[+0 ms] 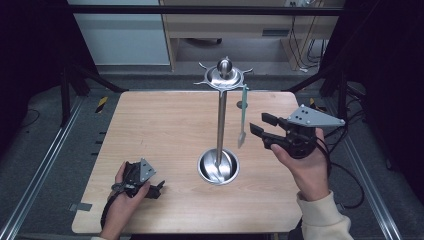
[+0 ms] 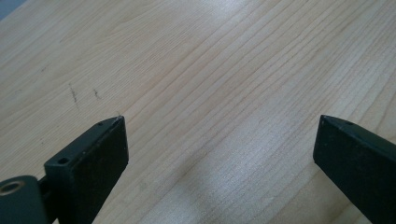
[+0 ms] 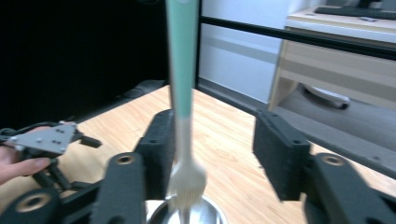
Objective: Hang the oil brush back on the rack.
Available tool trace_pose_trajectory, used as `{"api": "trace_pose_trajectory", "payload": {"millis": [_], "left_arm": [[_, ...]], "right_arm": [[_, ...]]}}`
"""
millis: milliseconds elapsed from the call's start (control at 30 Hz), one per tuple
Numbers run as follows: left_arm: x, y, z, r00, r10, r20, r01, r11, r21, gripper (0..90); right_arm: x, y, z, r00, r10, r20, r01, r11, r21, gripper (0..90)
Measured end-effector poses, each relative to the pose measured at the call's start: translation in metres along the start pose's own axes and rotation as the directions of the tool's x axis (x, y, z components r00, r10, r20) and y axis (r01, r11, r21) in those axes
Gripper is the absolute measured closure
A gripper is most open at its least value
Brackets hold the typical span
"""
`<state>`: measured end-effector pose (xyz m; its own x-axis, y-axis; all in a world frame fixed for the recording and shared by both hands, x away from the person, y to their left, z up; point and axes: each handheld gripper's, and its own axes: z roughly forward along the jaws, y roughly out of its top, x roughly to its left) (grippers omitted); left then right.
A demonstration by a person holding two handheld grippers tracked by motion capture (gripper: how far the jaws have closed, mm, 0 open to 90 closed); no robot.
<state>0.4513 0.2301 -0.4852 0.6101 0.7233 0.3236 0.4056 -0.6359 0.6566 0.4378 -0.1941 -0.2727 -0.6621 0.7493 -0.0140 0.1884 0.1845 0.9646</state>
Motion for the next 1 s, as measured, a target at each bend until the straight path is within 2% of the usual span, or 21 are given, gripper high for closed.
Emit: {"api": "trace_pose_trajectory", "payload": {"millis": [100, 267, 400, 533, 867, 1000], "left_arm": [[0.0, 0.0, 0.0, 1.0, 0.0, 0.0, 0.0, 1.0, 0.0, 2.9], [-0.001, 0.0, 0.001, 1.0, 0.0, 0.002, 0.0, 1.0, 0.0, 2.9], [0.0, 0.0, 0.001, 1.0, -0.002, 0.002, 0.002, 1.0, -0.001, 2.9], [0.0, 0.0, 0.0, 1.0, -0.003, 0.003, 0.003, 1.0, -0.001, 2.9], [0.0, 0.0, 0.0, 1.0, -0.002, 0.002, 0.002, 1.0, 0.001, 2.9], [0.0, 0.0, 0.0, 1.0, 0.0, 0.001, 0.0, 1.0, 0.0, 2.9]], "right_arm": [[-0.002, -0.001, -0.004, 0.9993, 0.001, 0.036, -0.001, 1.0, -0.007, 38.7], [-0.007, -0.002, -0.008, 0.9976, 0.004, 0.069, -0.004, 1.0, 0.003, 31.2], [-0.012, -0.003, -0.01, 0.9933, 0.035, 0.11, -0.036, 0.999, 0.006, 21.1], [-0.018, -0.004, -0.01, 0.9871, 0.03, 0.157, -0.035, 0.999, 0.027, 15.2], [-0.029, -0.008, -0.016, 0.9776, 0.032, 0.208, -0.042, 0.998, 0.043, 10.0], [-0.036, -0.013, -0.018, 0.9736, 0.031, 0.226, -0.048, 0.997, 0.068, 9.3]]}}
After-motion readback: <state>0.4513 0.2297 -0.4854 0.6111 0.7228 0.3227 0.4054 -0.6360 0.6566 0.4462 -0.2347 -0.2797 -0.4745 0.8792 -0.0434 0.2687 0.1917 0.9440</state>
